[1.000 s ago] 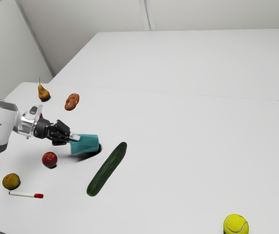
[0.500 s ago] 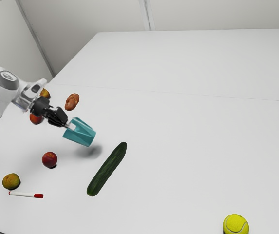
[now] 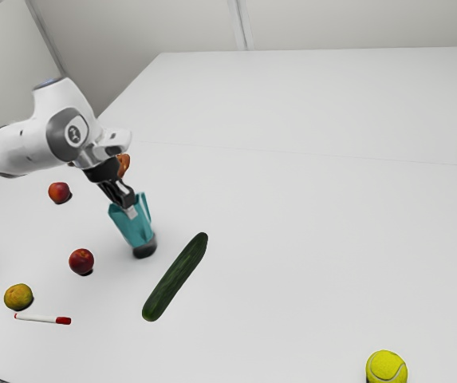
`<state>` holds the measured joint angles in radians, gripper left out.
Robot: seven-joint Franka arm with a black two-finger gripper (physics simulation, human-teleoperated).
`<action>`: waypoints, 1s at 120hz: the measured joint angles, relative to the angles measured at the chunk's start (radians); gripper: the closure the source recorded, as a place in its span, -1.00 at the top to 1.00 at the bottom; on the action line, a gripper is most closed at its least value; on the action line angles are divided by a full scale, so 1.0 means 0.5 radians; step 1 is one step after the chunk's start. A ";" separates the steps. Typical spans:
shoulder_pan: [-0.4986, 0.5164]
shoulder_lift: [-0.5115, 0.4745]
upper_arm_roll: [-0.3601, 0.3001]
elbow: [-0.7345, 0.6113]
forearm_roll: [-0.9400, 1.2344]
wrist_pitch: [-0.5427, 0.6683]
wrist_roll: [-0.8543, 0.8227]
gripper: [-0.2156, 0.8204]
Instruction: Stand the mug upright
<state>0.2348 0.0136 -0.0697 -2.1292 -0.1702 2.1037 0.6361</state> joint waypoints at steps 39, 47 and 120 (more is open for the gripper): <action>-0.081 -0.075 -0.033 -0.277 0.027 0.428 -0.157 -0.93; -0.072 -0.066 -0.034 -0.300 0.028 0.467 -0.181 -0.93; -0.002 -0.196 -0.032 -0.322 0.005 0.491 -0.297 0.40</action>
<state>0.2340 -0.0845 -0.0859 -2.2901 -0.1676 2.3492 0.4874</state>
